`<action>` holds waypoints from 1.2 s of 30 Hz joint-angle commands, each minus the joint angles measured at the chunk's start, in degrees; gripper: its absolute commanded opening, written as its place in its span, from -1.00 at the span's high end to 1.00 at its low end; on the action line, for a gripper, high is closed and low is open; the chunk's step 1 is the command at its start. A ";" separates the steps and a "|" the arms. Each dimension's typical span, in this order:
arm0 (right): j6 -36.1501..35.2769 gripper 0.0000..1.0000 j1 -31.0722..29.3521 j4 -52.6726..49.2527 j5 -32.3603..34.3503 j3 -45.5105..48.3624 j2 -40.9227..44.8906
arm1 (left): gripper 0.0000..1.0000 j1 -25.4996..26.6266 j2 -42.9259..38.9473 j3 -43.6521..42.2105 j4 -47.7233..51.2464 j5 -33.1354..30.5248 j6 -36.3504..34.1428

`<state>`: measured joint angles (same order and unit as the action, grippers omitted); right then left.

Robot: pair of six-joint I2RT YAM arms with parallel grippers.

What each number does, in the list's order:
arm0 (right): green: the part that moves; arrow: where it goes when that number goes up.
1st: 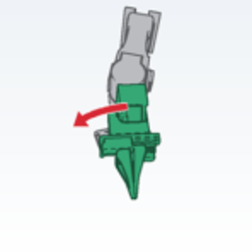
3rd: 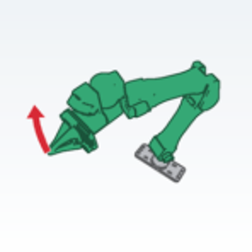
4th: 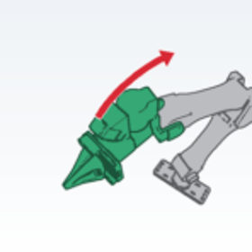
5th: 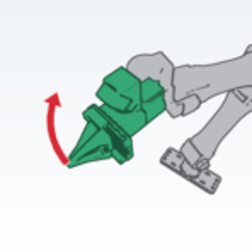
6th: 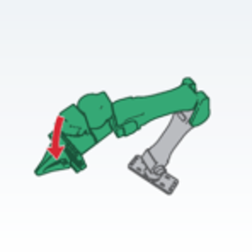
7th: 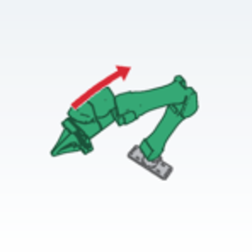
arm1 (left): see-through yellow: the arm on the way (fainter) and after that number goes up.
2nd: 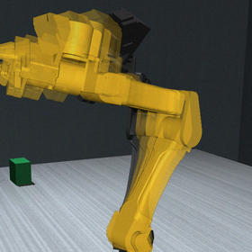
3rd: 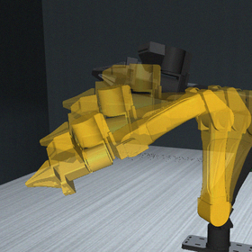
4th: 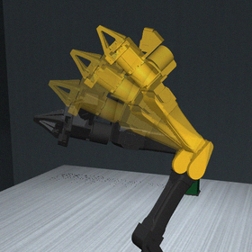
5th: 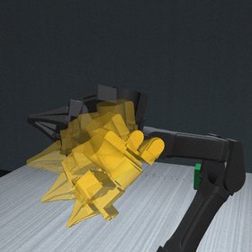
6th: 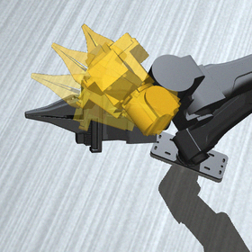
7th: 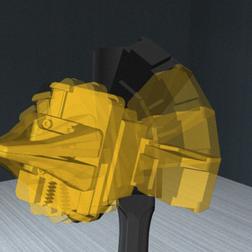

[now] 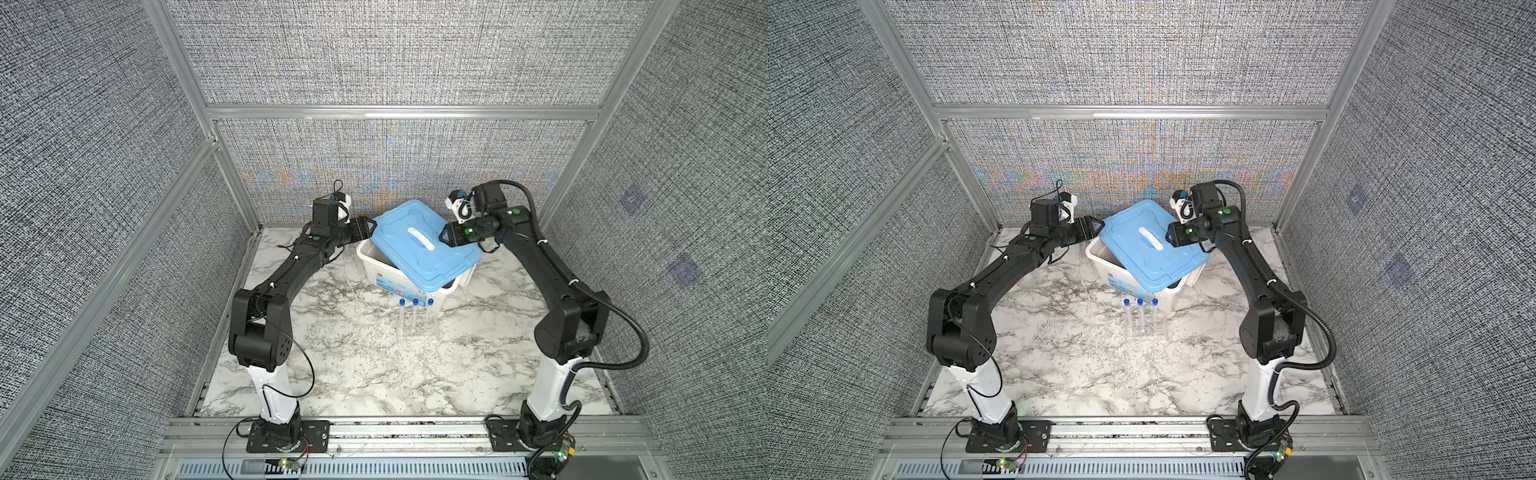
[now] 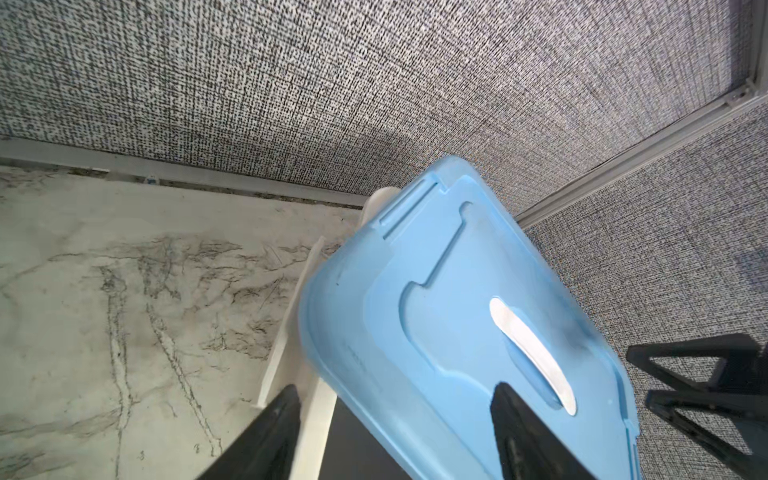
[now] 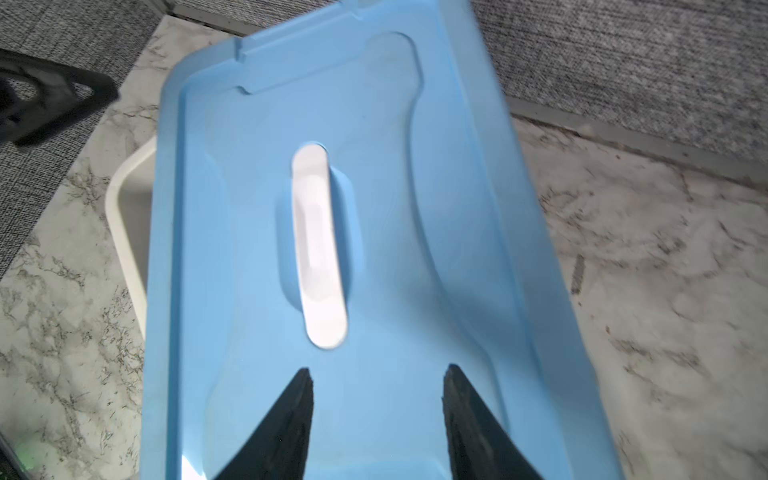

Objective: Organize the chemistry lab equipment
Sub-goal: 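Lower the lid flat onto the bin with both grippers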

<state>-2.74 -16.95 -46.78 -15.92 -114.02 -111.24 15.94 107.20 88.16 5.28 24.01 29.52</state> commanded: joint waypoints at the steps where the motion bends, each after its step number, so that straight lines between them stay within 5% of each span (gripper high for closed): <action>1: -2.67 0.05 -1.81 1.88 -0.34 -3.18 -2.63 | -0.49 -0.14 0.21 -0.53 -0.42 1.13 -2.45; 7: -5.93 0.05 -4.29 -6.14 2.44 -13.08 -10.01 | -0.51 -0.30 0.68 0.08 1.48 1.56 -3.73; 22: -12.36 0.18 -5.63 -10.97 5.22 -17.65 -15.57 | -0.54 -0.42 0.15 -0.83 0.74 2.90 -2.28; 36: -26.13 0.65 -5.64 -14.48 -1.13 -22.80 -18.40 | -0.60 -1.01 -4.50 -3.08 3.82 4.98 -0.22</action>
<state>-24.36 -22.57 -56.60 -15.86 -135.74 -129.19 15.05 103.81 85.23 8.03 28.34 28.99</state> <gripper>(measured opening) 0.200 0.801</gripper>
